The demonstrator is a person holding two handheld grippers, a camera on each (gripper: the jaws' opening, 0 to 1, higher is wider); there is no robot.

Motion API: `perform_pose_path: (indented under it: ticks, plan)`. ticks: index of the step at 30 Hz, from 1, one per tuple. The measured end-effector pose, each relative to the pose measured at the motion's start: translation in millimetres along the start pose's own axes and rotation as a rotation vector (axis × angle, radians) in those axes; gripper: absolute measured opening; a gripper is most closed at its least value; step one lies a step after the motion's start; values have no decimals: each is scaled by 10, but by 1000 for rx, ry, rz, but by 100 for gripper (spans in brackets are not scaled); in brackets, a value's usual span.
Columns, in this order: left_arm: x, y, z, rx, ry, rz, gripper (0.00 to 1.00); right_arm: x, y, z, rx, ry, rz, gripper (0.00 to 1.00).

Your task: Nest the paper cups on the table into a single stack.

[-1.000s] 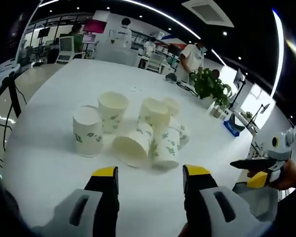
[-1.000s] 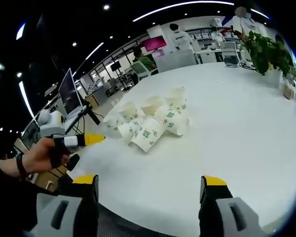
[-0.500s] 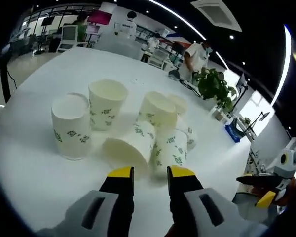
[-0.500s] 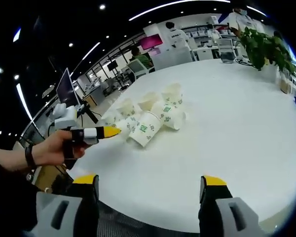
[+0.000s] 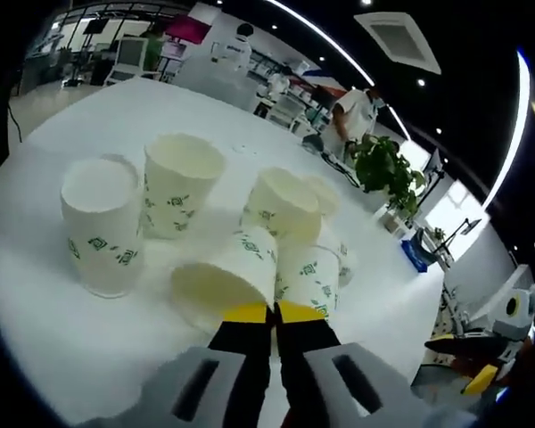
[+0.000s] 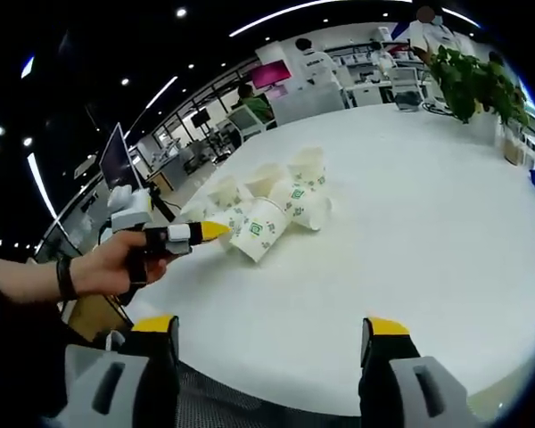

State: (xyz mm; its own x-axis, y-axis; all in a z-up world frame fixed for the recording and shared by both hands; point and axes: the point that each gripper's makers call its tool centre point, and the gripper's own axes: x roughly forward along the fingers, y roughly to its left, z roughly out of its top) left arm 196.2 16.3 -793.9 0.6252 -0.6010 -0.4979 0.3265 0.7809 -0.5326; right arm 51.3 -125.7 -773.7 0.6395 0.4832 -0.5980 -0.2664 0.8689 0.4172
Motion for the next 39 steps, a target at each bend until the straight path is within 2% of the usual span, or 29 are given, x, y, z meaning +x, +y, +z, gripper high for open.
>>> perform_pose_path:
  ticks: [9,11,17,19,22,25,32,33,35,36,39]
  plan:
    - [-116,-7,-3,-9,-29,-1,0,29,35,-42,-5,22,13,85]
    - [-125,38,0,-1,-32,3,0,53,59,-34,-8,21,18,85]
    - [-373,68,-18,33,-39,24,0,100,102,-40,-17,24,36,85]
    - [-339,92,34,50,-37,29,0,108,106,-49,-18,27,40,85]
    - [-420,73,14,77,-28,37,0,119,108,-56,-23,29,45,85]
    - [-494,42,-46,134,-1,49,0,141,102,-44,-25,25,51,85]
    - [-579,93,-73,340,94,51,0,147,97,-6,-32,19,57,85]
    - [-622,54,-76,394,122,43,0,154,82,18,-34,17,57,85]
    - [-608,155,-97,492,169,46,0,162,89,36,-38,13,61,85]
    - [-647,146,-106,537,185,45,0,166,98,38,-38,12,62,85]
    - [-690,157,-91,642,233,43,0,176,101,50,-40,8,65,85]
